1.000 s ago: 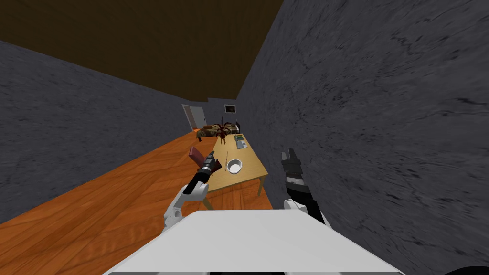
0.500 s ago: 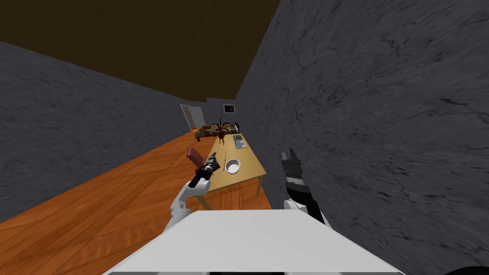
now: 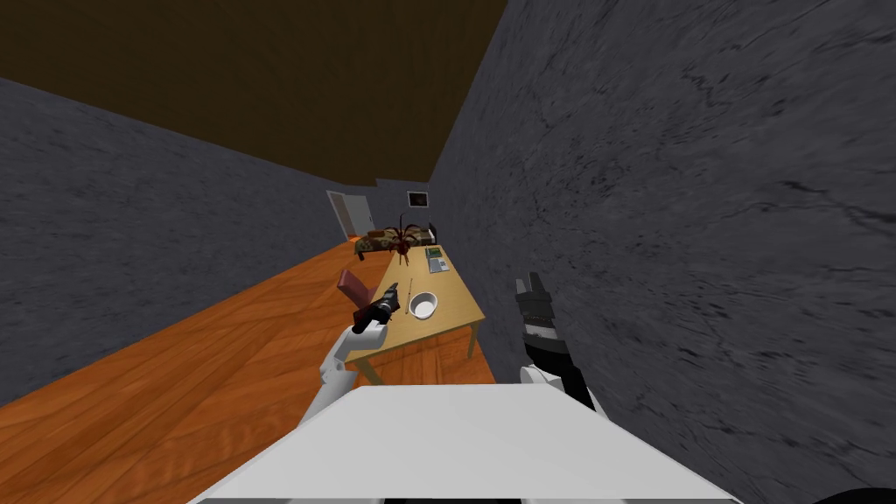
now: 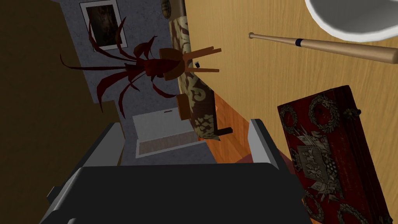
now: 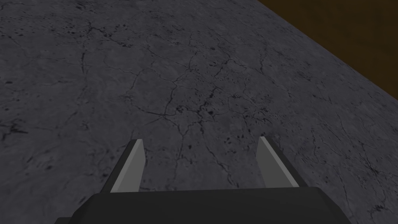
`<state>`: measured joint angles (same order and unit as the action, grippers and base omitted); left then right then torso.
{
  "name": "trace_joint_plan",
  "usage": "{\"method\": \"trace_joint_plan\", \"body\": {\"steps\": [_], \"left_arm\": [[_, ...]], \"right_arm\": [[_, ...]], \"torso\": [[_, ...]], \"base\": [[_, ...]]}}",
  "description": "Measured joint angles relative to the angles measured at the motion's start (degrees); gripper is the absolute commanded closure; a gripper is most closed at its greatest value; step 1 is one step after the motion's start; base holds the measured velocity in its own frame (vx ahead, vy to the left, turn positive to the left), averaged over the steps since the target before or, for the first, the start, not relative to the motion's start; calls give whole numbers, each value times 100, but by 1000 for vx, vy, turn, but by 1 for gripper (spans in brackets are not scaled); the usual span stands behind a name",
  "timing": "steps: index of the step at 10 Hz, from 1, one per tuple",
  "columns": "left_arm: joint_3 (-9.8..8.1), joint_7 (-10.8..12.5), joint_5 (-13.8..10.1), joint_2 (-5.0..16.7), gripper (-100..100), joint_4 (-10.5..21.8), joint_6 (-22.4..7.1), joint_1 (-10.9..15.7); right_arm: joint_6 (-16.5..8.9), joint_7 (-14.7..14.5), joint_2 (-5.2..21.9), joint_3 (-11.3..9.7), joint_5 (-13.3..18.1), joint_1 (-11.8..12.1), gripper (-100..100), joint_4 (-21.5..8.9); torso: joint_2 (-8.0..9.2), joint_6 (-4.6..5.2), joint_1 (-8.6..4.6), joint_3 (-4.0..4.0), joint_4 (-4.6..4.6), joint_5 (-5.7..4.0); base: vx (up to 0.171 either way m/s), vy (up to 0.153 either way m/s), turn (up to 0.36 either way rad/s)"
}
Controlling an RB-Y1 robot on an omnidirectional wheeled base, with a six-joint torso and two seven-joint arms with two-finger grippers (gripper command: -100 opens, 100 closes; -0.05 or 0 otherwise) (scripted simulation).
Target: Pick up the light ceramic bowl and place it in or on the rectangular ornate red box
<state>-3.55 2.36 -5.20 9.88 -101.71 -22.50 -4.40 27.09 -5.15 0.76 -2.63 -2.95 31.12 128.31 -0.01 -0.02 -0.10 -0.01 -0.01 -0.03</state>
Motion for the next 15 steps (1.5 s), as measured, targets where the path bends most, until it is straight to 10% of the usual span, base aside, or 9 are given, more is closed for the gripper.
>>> {"method": "trace_joint_plan", "body": {"steps": [15], "left_arm": [[-226, -251, 64, -161, -100, 1313, -2215, 1053]], "right_arm": [[0, 0, 0, 0, 0, 0, 0, 0]], "torso": [[-3, -1, 5, -2, -1, 1]], "base": [[9, -23, -26]]}}
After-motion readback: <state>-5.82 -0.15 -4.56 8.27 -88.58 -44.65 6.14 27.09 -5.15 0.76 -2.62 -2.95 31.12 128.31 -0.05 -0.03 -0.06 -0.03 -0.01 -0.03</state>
